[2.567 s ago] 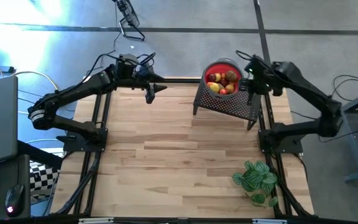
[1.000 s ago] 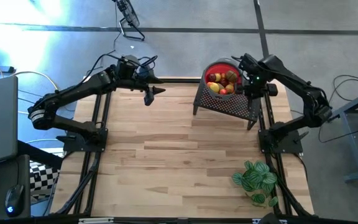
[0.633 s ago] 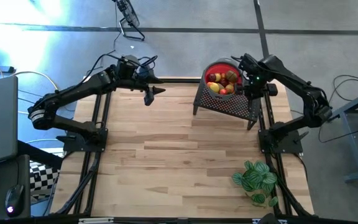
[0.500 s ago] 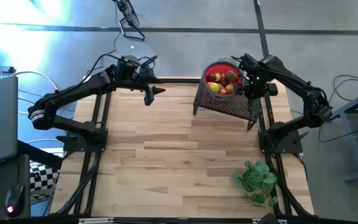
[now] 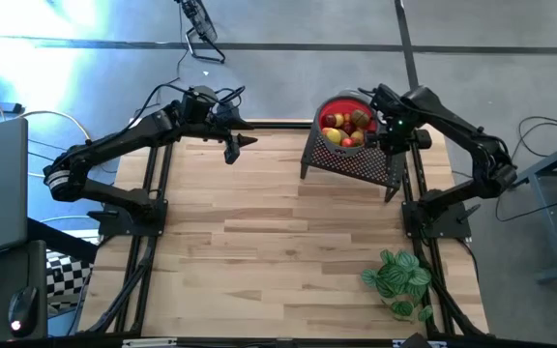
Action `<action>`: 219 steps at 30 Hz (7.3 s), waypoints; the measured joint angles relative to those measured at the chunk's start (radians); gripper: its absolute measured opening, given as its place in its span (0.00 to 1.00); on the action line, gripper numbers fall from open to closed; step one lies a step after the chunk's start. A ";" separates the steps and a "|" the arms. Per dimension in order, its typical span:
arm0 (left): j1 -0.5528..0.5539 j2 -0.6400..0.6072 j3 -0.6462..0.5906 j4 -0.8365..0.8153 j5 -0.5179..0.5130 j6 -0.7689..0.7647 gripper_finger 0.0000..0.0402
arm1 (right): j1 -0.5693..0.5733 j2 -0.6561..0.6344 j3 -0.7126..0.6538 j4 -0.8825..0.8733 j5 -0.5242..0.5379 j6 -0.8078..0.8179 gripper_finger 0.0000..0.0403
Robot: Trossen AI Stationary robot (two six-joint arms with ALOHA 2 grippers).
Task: Pick & Place Fruit
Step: Put the black knife on the shelf, then return to Home Position
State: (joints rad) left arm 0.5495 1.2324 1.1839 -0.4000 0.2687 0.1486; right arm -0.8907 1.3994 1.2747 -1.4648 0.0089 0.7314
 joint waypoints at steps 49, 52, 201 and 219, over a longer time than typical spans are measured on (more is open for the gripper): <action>0.000 0.000 0.000 -0.014 0.000 0.000 0.46 | -0.028 0.119 0.002 -0.014 -0.081 -0.121 0.17; 0.000 0.000 0.000 -0.014 0.000 0.001 0.46 | -0.028 0.127 0.002 -0.014 -0.070 -0.134 0.17; -0.504 -0.713 -0.576 0.294 -0.309 0.074 0.00 | 0.935 -1.138 -0.689 1.048 0.245 -0.605 0.01; -0.583 -1.008 -0.577 0.088 -0.383 0.109 0.00 | 0.935 -1.138 -0.688 1.049 0.246 -0.597 0.01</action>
State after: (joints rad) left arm -0.0330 0.2239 0.6073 -0.3121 -0.1142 0.2578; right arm 0.0441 0.2615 0.5865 -0.4160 0.2546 0.1345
